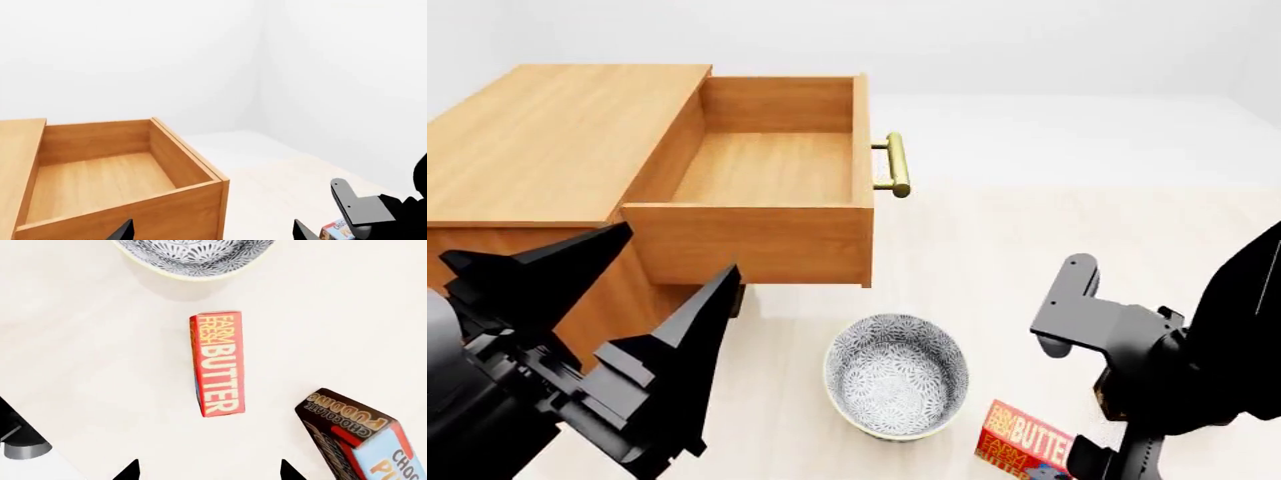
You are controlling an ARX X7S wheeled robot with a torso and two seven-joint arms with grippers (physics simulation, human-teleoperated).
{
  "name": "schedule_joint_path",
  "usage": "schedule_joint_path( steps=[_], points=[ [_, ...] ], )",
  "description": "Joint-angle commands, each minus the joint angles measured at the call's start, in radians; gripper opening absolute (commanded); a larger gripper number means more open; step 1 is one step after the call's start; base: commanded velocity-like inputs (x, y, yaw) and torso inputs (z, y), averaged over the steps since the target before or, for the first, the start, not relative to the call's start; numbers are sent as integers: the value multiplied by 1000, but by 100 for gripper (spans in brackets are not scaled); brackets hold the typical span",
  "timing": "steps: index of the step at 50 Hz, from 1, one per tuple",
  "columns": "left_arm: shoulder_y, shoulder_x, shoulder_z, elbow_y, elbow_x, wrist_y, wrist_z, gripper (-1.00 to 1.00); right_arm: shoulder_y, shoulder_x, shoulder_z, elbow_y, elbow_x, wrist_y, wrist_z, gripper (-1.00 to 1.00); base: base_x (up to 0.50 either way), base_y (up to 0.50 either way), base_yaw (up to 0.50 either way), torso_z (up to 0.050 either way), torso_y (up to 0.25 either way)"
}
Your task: Put the butter at the back in the top drawer of the cabinet and close it.
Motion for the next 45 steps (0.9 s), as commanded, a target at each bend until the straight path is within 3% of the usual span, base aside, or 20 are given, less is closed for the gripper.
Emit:
schedule_joint_path(
  steps=[1, 45],
  points=[
    [8, 2, 1, -8, 1, 1, 6, 100, -27, -44, -83, 28, -79, -36, -35, 100, 0, 0, 0, 0, 0],
    [48, 31, 16, -42, 26, 8, 12, 100, -141, -151, -239, 201, -282, -204, -167, 100, 0, 0, 0, 0, 0]
  ],
)
